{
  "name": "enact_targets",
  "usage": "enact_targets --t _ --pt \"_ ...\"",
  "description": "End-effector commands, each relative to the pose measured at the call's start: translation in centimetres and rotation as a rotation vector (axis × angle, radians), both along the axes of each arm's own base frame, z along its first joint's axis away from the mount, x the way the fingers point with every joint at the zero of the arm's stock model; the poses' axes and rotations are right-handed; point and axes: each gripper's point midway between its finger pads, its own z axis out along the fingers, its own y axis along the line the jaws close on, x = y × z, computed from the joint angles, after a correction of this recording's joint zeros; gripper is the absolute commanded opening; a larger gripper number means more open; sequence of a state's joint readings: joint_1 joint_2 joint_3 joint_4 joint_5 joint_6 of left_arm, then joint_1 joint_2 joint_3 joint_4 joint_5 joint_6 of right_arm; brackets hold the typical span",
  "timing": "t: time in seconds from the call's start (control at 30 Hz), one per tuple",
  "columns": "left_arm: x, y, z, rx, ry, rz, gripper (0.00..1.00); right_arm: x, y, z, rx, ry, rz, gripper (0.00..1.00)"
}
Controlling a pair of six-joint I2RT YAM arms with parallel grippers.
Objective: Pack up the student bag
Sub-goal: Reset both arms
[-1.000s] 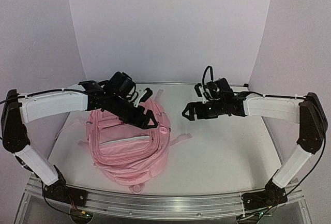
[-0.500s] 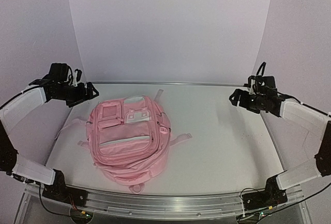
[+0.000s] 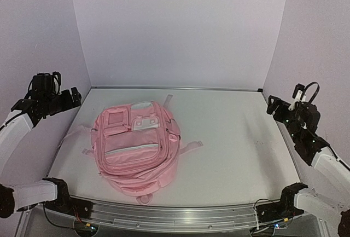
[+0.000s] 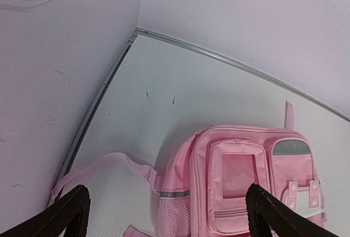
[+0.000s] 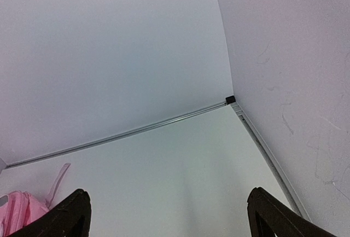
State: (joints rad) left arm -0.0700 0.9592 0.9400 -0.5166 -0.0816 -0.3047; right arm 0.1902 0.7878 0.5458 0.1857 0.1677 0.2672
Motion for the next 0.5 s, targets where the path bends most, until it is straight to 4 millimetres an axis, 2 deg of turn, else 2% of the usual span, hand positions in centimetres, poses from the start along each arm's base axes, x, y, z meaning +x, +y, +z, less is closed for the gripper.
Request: enact_targets --t 0.0,0.23,0.47 --pt "-0.2 1.5 1.7 0.067 -0.093 0.055 1.0 -1.2 -1.6 1.8 -0.011 -0.135 -0.082 0.98" --pt "-0.5 1.7 1.5 0.078 -0.09 0.061 1.0 -0.7 -0.6 1.7 -0.005 -0.131 -0.028 0.98" --pt "-0.5 1.3 0.9 0.074 -0.083 0.039 1.0 -0.6 -0.5 1.4 0.001 -0.125 -0.025 0.98"
